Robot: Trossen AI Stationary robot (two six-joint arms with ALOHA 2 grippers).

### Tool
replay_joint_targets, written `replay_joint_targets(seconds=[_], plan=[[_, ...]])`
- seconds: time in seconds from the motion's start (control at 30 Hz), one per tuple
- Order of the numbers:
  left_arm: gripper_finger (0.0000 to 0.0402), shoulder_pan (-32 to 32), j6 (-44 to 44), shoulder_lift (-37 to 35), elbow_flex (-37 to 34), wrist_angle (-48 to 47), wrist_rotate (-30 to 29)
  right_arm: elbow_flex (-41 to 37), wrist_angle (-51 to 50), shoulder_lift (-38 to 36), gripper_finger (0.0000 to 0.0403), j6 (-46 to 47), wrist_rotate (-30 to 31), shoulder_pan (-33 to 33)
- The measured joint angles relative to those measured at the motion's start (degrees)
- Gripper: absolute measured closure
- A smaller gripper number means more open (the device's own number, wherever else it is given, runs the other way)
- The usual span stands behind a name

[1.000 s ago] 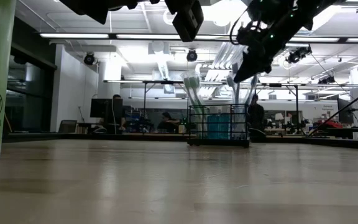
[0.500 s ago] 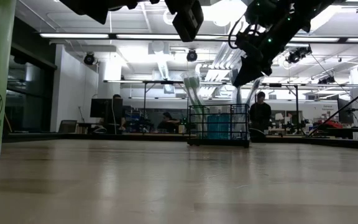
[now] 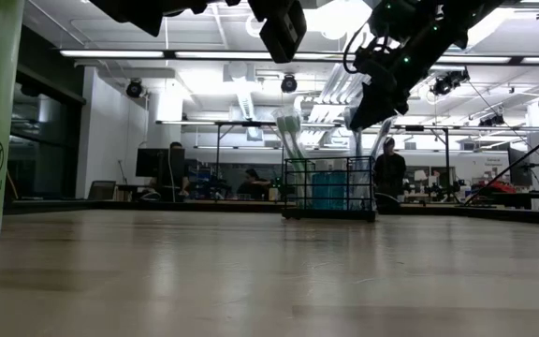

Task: Pick & Place toothbrushing station
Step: Put the blue toothbrush into the right section of the black mesh organizer

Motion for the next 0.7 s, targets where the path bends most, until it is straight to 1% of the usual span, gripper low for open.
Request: replay_joint_targets(seconds=[0.33, 0.53, 0.7], plan=[[0.029, -0.94, 0.0, 0.0, 0.0, 0.0, 0.0, 0.0, 0.0, 0.0, 0.0269, 0.0, 0.04, -0.02], [0.029, -1.14, 0.02, 0.0, 0.0, 0.0, 0.0, 0.0, -0.07, -0.25, 0.0264, 0.0, 0.02, -0.02], [0.029, -1.13, 0.02, 0.0, 0.0, 0.0, 0.0, 0.0, -0.09, -2.55, 0.0264, -0.04, 0.04, -0.02]])
